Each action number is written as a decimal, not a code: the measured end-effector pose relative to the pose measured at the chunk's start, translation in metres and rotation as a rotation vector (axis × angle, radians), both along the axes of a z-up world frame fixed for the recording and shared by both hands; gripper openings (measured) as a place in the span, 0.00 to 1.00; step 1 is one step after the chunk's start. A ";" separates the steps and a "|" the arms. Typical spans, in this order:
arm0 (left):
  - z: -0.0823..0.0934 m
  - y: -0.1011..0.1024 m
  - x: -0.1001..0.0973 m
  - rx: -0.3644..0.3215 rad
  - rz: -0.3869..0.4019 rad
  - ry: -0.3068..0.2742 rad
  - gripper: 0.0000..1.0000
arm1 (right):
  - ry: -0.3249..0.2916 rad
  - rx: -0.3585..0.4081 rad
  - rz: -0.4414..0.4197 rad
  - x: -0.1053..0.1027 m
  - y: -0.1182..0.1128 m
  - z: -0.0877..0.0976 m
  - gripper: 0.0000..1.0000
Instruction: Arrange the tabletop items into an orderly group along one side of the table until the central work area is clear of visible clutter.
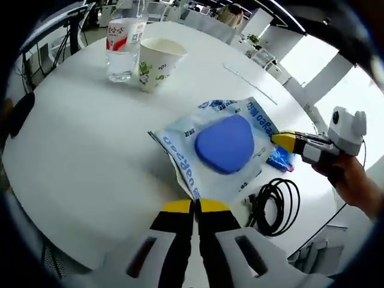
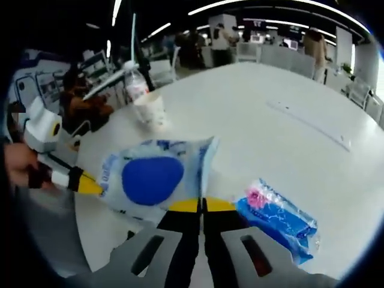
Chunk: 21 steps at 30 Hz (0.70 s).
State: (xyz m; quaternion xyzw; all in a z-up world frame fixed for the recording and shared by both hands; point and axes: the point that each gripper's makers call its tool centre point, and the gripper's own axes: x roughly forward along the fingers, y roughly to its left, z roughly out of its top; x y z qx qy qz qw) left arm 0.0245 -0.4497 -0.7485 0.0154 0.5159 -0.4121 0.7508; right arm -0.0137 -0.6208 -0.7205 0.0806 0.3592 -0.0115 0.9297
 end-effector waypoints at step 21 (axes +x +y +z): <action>0.016 -0.009 0.021 -0.065 0.017 -0.040 0.00 | -0.041 0.005 -0.039 -0.032 0.011 0.013 0.00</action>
